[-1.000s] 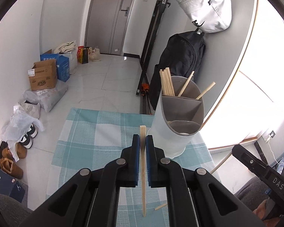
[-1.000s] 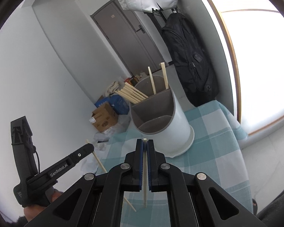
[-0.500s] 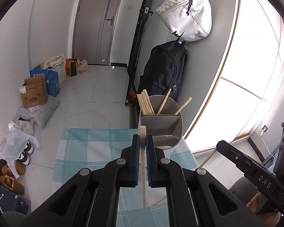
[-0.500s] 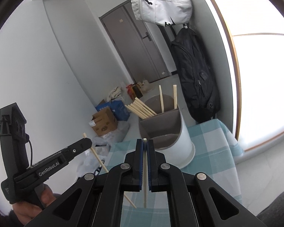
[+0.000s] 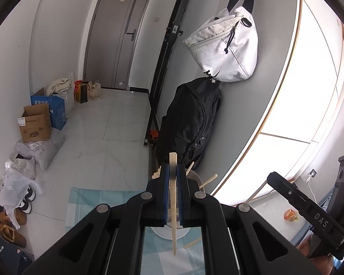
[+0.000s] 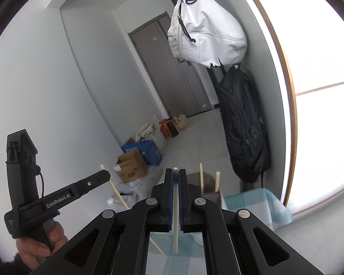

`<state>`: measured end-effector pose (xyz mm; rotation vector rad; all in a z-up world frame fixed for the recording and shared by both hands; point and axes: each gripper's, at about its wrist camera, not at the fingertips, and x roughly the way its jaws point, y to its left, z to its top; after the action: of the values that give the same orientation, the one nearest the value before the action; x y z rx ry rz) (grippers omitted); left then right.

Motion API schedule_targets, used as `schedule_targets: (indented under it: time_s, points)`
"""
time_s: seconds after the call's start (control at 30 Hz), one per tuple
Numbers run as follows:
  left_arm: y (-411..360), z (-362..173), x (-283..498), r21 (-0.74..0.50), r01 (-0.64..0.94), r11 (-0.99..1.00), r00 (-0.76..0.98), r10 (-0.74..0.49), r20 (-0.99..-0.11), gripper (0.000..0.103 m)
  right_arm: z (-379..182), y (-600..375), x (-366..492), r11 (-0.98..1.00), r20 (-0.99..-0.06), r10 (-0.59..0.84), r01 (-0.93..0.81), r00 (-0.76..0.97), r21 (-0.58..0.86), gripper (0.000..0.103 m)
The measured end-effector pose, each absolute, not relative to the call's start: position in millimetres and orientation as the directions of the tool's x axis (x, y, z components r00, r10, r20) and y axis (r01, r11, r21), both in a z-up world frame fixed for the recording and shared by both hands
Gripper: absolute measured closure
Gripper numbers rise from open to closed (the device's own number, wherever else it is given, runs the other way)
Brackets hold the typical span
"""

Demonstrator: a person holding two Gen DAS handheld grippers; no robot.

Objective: Organize utensils
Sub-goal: 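Lift the chopstick toward the holder with the left gripper while the right gripper holds its chopstick above it, then lower both held chopsticks into the utensil holder and open both grippers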

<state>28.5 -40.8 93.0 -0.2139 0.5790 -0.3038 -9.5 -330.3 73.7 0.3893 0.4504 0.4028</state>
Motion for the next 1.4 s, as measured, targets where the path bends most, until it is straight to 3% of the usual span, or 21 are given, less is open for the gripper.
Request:
schedule_targets:
  time_s: [0.37, 0.6, 1.4]
  points:
    - [-55.0, 120.1, 74.9, -0.292, 0.237, 0.927, 0.814, -0.353, -0.461, 0.101, 111.8, -338.2, 50.9, 0.874, -0.317, 0.418, -0.282, 0.851, 0.395, 0.100]
    - [-59.0, 109.6, 102.0, -0.301, 0.223, 0.927, 0.813, -0.347, -0.467, 0.101, 114.2, -336.6, 79.1, 0.894, -0.322, 0.400, -0.288, 0.858, 0.344, 0.100]
    - [-63.1, 45.6, 120.7, -0.318, 0.254, 0.913, 0.750, -0.394, -0.531, 0.101, 50.9, -298.6, 136.0, 0.879, -0.487, 0.476, -0.389, 0.732, 0.276, 0.100]
